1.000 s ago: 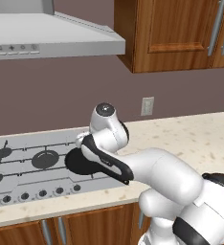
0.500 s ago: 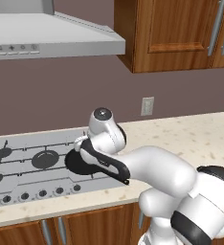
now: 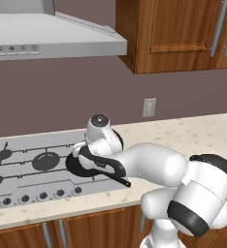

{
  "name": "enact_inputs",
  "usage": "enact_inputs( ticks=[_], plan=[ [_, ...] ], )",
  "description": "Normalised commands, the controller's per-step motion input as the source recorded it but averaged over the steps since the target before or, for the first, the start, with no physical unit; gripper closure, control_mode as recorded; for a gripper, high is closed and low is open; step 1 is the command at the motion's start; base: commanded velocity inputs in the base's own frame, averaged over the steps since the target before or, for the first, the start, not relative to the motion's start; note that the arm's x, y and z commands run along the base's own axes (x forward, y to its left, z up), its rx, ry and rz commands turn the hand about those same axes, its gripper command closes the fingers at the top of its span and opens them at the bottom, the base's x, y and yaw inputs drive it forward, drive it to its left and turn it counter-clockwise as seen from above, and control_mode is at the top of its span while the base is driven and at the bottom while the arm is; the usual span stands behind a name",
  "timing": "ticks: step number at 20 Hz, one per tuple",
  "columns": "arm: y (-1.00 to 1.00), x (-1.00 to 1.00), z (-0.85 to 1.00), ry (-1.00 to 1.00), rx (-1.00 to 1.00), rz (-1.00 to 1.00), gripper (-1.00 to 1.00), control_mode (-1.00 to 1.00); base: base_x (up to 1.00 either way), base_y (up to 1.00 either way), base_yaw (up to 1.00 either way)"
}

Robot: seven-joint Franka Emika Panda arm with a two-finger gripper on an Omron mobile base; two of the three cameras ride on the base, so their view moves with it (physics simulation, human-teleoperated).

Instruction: Place both pans onto different burners. Then place the potato and the steak on different pans.

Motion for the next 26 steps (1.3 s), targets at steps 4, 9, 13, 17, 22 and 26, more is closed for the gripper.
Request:
enact_inputs(
  ticks=[4, 9, 13, 17, 22, 26],
  plan=[
    [0.01, 0.12, -0.28, 0.03, 0.00, 0.00, 1.00, -1.00, 0.00, 0.00, 0.00],
    [0.05, 0.15, -0.30, 0.04, 0.00, 0.00, 1.00, -1.00, 0.00, 0.00, 0.00],
    [0.07, 0.19, -0.30, 0.05, 0.00, 0.00, 1.00, -1.00, 0.00, 0.00, 0.00],
    [0.06, 0.16, -0.27, 0.03, 0.00, 0.00, 1.00, -1.00, 0.00, 0.00, 0.00],
    [0.09, 0.11, -0.22, 0.01, 0.00, 0.00, 1.00, -1.00, 0.00, 0.00, 0.00],
    [0.02, 0.01, -0.14, 0.00, 0.00, 0.00, -1.00, -1.00, 0.00, 0.00, 0.00]
  ],
)
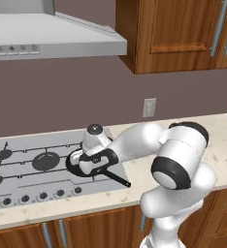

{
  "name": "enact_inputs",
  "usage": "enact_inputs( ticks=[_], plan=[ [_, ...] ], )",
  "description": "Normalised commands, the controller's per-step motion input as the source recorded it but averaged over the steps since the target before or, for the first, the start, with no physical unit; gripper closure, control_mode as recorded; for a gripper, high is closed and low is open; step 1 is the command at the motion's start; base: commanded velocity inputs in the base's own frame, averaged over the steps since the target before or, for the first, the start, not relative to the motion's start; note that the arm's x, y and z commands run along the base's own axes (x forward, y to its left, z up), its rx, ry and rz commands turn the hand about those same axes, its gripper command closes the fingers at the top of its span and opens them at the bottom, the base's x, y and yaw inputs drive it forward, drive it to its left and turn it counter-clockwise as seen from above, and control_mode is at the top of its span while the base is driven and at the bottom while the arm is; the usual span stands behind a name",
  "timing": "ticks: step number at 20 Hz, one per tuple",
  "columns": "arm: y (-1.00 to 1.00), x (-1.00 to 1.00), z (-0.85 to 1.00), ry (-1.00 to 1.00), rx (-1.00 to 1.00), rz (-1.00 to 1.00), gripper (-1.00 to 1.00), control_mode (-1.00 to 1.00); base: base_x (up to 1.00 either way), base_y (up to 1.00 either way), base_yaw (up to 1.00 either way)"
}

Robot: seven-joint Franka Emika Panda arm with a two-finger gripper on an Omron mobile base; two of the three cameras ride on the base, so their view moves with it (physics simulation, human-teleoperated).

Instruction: Place both pans onto different burners. Then place the potato and the steak on different pans.

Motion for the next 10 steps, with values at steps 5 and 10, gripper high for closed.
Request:
enact_inputs(
  ticks=[5, 10],
  plan=[
    [0.00, 0.00, 0.02, 0.00, 0.00, 0.00, -1.00, -1.00, 0.00, 0.00, 0.00],
    [-0.08, 0.00, 0.28, 0.00, 0.00, 0.00, -1.00, -1.00, 0.00, 0.00, 0.00]
  ],
)
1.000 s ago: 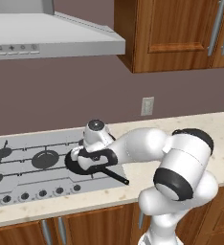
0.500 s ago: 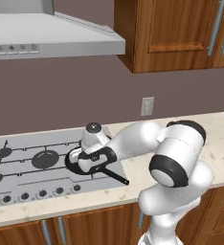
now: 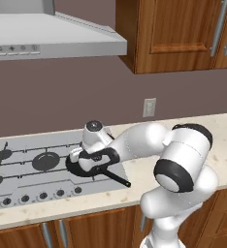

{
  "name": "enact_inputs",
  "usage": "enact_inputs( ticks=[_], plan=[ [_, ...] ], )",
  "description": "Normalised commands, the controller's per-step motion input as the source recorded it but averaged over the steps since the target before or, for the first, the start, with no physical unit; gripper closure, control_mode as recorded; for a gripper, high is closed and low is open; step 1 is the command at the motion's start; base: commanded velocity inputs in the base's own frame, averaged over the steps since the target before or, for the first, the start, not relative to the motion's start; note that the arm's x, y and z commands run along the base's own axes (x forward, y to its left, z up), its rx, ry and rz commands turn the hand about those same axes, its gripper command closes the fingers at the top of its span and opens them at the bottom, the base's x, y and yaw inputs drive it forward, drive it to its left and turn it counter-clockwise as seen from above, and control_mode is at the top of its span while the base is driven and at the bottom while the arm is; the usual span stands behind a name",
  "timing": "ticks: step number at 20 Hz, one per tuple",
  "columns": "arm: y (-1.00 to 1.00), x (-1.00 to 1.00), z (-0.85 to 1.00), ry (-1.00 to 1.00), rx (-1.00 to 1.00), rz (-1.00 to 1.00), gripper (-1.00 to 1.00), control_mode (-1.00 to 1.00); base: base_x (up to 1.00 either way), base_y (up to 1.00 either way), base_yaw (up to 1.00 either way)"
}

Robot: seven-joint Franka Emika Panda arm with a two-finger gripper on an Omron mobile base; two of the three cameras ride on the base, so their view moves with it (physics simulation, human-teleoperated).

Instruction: Place both pans onto different burners. Then place the potato and the steak on different pans.

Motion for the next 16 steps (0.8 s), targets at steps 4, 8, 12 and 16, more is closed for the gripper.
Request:
enact_inputs(
  ticks=[4, 8, 12, 16],
  plan=[
    [-0.22, -0.01, 0.45, 0.00, 0.02, 0.00, -1.00, -1.00, 0.00, 0.00, 0.00],
    [-0.32, -0.22, 0.65, -0.05, 0.04, 0.00, -1.00, -1.00, 0.00, 0.00, 0.00],
    [-0.41, -0.58, 0.78, -0.12, 0.06, 0.00, -1.00, -1.00, 0.00, 0.00, 0.00],
    [-0.49, -0.79, 0.78, -0.10, 0.07, 0.00, -1.00, -1.00, 0.00, 0.00, 0.00]
  ],
)
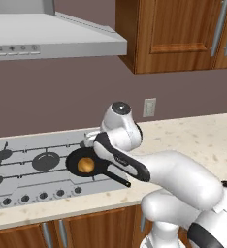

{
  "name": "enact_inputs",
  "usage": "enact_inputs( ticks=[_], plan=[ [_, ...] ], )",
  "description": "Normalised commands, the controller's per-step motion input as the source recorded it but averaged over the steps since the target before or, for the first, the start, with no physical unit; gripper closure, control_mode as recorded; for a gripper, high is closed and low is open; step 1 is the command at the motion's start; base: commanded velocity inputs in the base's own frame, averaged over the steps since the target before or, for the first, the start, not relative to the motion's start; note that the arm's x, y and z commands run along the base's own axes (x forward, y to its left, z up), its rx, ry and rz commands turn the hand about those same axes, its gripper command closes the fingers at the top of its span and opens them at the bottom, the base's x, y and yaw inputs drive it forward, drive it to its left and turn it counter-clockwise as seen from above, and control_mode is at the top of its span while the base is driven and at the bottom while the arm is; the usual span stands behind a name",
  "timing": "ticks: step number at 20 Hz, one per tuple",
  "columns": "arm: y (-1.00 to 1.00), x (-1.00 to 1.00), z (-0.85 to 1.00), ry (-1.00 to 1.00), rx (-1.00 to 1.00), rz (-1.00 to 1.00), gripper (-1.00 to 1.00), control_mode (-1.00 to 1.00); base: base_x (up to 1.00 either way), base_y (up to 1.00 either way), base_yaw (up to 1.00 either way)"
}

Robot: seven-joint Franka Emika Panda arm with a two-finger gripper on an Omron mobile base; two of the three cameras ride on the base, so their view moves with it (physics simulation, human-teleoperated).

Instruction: Place both pans onto different burners. Then place the potato and the steak on different pans.

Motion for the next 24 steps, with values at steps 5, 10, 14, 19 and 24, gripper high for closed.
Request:
enact_inputs(
  ticks=[5, 10, 14, 19, 24],
  plan=[
    [-0.67, -0.92, 0.74, -0.08, 0.07, -0.01, -1.00, -1.00, 0.00, 0.00, 0.00],
    [-0.63, -0.86, 0.93, 0.00, 0.05, -0.03, -1.00, -1.00, 0.00, 0.00, 0.00],
    [-0.60, -0.72, 0.83, 0.09, 0.03, -0.02, -1.00, -1.00, 0.00, 0.00, 0.00],
    [-0.51, -0.78, 0.59, 0.05, 0.00, 0.00, -1.00, -1.00, 0.00, 0.00, 0.00],
    [-0.32, -0.69, 0.32, 0.03, 0.06, 0.00, -1.00, -1.00, 0.00, 0.00, 0.00]
  ],
)
